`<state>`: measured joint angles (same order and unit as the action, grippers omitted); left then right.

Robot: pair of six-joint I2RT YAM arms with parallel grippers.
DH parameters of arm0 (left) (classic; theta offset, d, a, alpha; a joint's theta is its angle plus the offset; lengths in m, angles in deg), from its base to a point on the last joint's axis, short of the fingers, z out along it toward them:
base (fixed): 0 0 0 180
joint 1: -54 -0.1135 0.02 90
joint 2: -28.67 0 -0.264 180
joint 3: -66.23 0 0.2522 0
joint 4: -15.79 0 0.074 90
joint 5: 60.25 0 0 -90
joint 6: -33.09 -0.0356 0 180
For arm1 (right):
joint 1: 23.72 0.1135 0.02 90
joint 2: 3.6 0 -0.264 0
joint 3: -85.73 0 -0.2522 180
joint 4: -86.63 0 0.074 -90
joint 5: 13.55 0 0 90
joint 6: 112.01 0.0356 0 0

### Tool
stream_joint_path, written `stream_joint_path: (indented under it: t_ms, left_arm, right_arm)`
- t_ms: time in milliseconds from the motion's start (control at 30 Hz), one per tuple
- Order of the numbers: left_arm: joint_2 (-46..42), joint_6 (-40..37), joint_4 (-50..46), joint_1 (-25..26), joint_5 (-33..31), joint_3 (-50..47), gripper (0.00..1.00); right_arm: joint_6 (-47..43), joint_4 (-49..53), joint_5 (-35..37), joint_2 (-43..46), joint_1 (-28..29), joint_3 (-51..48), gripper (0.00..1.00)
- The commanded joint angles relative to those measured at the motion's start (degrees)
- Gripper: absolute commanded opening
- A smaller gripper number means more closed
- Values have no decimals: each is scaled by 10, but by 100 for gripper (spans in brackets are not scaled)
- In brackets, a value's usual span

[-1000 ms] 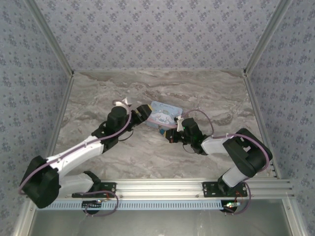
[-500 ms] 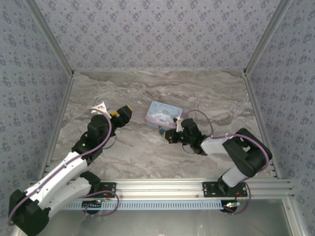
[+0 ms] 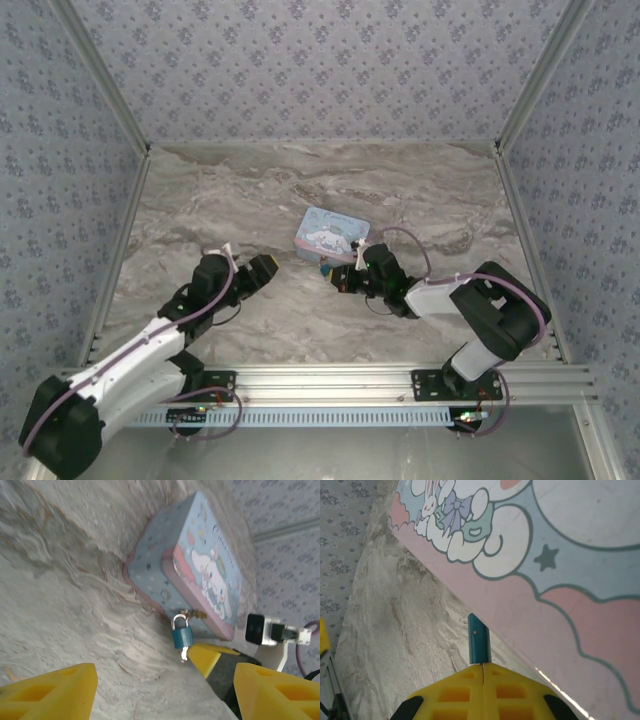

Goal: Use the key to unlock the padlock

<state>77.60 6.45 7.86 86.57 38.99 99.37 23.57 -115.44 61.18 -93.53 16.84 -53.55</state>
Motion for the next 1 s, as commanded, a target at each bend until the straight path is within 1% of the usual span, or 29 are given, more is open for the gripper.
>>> stream_joint_path:
  t_ms: [0,67,167,367,567,633,700,767,967]
  left_arm:
    - [45,51,107,-1,68,-10,69]
    - [68,60,142,-1,72,-16,68]
    - [94,64,169,-1,73,-15,68]
    - [148,94,222,-1,87,-22,64]
    - [213,101,271,1,105,-14,60]
    - [245,102,287,6,111,-2,56]
    - [280,107,302,13,116,10,49]
    - [319,117,332,18,119,18,47]
    - [444,161,468,33,124,40,40]
  right_arm:
    - [32,-2,22,-9,11,14,0]
    - [49,-7,24,-14,12,14,0]
    - [81,-23,27,-19,14,11,0]
    - [104,-30,36,-28,23,10,0]
    - [115,-58,41,-48,29,5,0]
    - [117,-63,44,-50,31,3,0]
    - [118,-64,47,-50,31,0,0]
    - [120,-61,48,-49,31,-4,0]
    - [125,-52,39,-41,26,-3,0]
